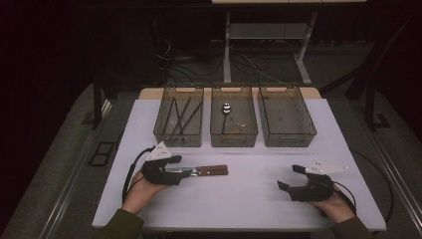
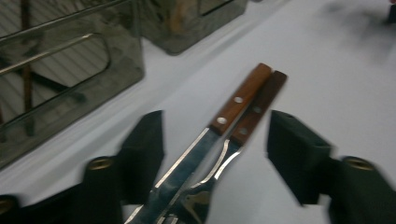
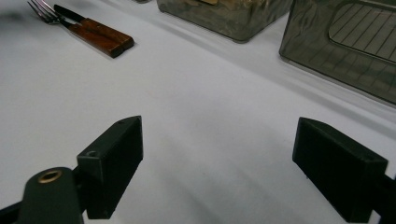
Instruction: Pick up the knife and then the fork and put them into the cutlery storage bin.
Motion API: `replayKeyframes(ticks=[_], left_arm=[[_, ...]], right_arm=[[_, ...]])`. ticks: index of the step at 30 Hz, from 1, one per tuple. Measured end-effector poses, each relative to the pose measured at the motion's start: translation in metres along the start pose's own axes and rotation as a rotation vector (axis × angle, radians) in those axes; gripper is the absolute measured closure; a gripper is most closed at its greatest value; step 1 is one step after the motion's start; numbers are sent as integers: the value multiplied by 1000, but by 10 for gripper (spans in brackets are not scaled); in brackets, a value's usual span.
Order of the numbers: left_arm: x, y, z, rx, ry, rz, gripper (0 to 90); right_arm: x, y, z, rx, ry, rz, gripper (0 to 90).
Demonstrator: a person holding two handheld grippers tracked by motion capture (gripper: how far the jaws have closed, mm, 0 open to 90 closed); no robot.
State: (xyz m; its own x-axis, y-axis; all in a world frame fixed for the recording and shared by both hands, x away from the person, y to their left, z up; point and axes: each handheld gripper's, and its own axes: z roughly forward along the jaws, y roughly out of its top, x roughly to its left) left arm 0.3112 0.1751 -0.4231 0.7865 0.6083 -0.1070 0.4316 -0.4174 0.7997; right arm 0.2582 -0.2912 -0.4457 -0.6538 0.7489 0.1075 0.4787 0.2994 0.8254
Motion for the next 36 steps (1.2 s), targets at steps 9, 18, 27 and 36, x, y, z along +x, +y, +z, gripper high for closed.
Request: replayKeyframes(ticks=[9,18,27,36], left_arm=[[23,7,24,119,35,3,853],[26,8,35,188,33,15,899],[26,6,37,215,6,-5,899],[23,6,36,237,-34,-7,900]], right_arm=[[-1,2,-1,-12,-1,9,154],[-1,1,-3,-27,-8,12,154],[-2,1,-4,-26,-12,17,154],[-3,0,-6,-26,-17,18,154]])
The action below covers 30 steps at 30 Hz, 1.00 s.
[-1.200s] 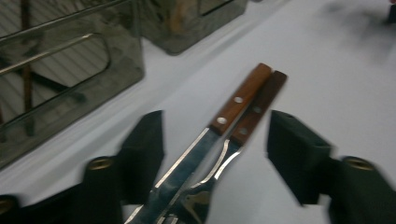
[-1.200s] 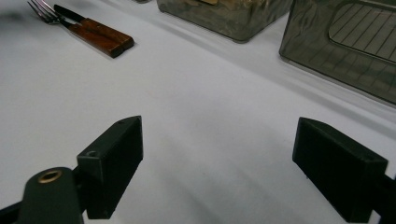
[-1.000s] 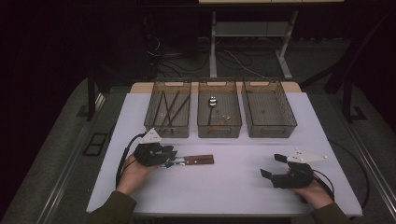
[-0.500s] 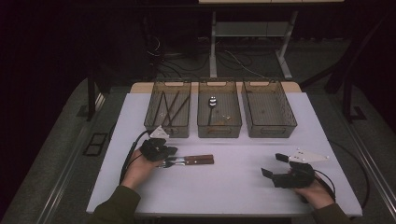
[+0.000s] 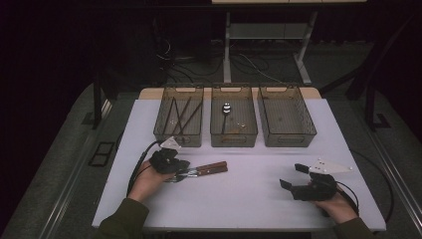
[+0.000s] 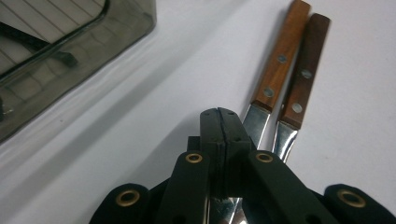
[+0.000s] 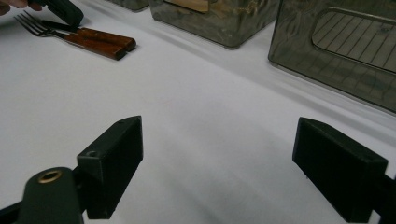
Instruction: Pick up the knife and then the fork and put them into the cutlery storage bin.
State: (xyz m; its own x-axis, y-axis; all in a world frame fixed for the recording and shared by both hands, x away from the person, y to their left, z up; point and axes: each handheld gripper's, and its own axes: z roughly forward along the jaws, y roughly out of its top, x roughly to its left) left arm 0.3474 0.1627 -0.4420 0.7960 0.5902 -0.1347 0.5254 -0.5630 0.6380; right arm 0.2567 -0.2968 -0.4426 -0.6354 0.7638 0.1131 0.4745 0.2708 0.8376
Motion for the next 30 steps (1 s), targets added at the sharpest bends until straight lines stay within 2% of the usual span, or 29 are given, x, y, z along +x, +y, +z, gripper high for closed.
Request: replayKeyframes(ticks=[9,15,18,20,24,28,30], left_arm=[[-10,-1,-2,30,-31,29,899],[-13,-1,-2,35,-23,28,898],[-14,0,-3,19,-21,22,877],[-17,1,-5,0,-12,17,830],[-29,4,-8,-43,-11,33,738],[-42,7,-5,-94,-15,19,717],[-46,9,-3,-97,-7,22,722]], right_arm=[[0,-1,-2,-3,-5,5,154],[-1,-1,-2,-3,-7,4,154],[-1,-1,-3,-3,-8,4,154],[-1,-1,-3,-5,-9,4,154],[-1,-1,-3,-5,-11,4,154],[-1,-1,-3,-4,-11,5,154],[-1,-1,-3,-4,-10,5,154]])
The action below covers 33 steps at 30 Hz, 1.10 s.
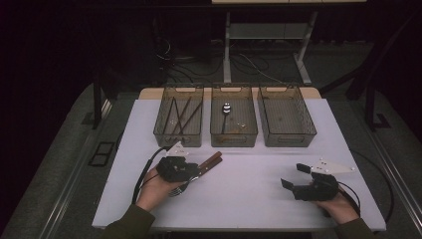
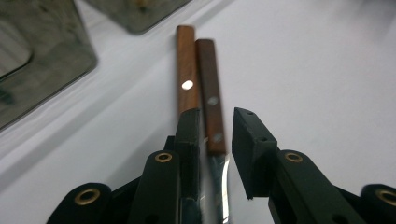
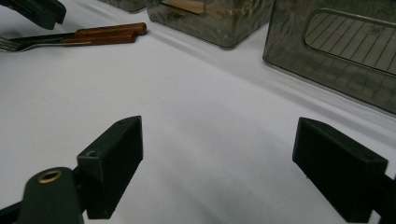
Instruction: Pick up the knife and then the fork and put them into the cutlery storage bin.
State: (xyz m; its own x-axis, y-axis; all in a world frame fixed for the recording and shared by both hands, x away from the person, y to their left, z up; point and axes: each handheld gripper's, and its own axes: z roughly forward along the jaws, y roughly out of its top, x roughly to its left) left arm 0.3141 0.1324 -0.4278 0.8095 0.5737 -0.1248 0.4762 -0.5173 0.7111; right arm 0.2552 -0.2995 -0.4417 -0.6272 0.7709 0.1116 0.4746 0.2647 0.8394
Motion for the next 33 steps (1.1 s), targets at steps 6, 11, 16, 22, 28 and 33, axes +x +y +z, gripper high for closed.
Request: replayKeyframes(ticks=[6,11,16,22,28,33], left_arm=[[-4,0,7,15,21,2,740],[-4,0,12,45,27,16,753],[-6,-1,17,77,38,35,755],[-7,1,20,112,23,72,756],[-10,4,22,141,26,149,739],[-10,2,22,130,22,155,755]], right_arm=[[0,0,0,-5,-1,-1,154],[0,0,0,-4,-1,0,154],[0,0,-1,-6,0,0,154],[0,0,0,-5,0,0,154],[0,0,0,-4,1,1,154],[0,0,0,-3,3,0,154]])
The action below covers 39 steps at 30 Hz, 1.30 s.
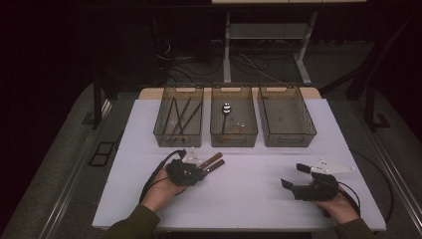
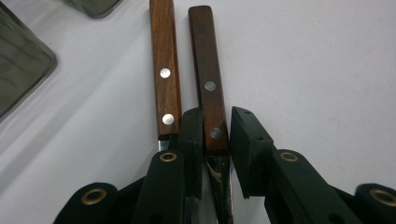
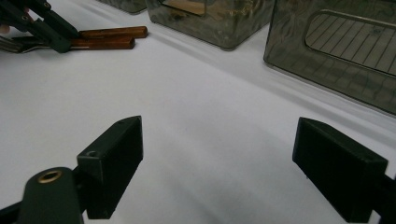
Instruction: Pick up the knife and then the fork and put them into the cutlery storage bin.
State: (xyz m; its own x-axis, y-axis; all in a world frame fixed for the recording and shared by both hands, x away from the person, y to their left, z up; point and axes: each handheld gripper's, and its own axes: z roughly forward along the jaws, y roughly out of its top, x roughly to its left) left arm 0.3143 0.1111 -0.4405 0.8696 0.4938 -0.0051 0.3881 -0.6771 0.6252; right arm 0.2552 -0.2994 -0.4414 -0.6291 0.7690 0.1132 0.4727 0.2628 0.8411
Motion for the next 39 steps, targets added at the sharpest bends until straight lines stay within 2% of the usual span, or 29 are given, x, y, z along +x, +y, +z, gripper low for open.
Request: replayKeyframes(ticks=[8,12,14,18,20,23,24,27,29,33,37,39], left_arm=[[2,2,0,14,-18,-14,775],[4,5,-1,32,-30,-14,776],[4,5,-3,16,-55,-28,776],[2,8,-8,1,-71,-14,776],[2,9,-10,-24,-97,-28,776],[-1,12,-14,-37,-110,-23,776],[-2,14,-15,-39,-116,-8,776],[-7,21,-18,-50,-147,14,776],[-11,26,-20,-60,-164,36,776],[-21,38,-21,-78,-222,83,775],[-32,51,-18,-74,-270,155,775],[-36,57,-15,-82,-303,198,775]], right_arm=[[0,0,0,9,4,3,154],[-1,0,1,12,23,12,154],[-1,1,1,18,28,7,154],[0,2,1,31,31,-4,154],[0,2,1,32,37,-8,154],[1,4,2,36,50,-14,154],[1,6,1,44,59,-20,154],[3,13,2,59,109,-55,154],[6,20,3,70,132,-95,154],[16,36,6,115,203,-207,154],[26,53,12,156,270,-293,155],[31,61,18,181,305,-311,155]])
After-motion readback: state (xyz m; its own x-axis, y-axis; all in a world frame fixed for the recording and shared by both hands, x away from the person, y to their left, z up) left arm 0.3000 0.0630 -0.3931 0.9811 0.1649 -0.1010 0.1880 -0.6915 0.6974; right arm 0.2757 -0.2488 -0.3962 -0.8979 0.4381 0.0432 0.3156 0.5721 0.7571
